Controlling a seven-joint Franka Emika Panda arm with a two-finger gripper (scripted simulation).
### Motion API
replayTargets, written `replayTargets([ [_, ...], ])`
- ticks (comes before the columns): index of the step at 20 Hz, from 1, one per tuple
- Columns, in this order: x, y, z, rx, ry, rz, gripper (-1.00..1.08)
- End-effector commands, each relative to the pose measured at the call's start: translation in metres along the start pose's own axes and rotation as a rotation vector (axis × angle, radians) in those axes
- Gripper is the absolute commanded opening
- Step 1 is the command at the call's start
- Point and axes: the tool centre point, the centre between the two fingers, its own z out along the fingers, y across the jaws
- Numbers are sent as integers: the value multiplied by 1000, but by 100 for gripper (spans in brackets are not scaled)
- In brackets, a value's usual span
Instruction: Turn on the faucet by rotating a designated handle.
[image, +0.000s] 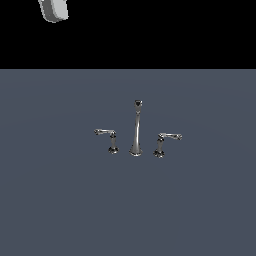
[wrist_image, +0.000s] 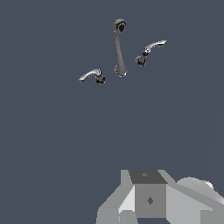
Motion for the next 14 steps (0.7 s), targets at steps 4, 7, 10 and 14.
replayTargets([
  [4, 11, -22, 29, 2, -3, 122, -100],
  [7, 17, -34, 45, 4, -5, 185, -100],
  [10, 25, -44, 60, 5, -7, 248, -100],
  [14, 35, -57, 79, 6, -10, 328, -100],
])
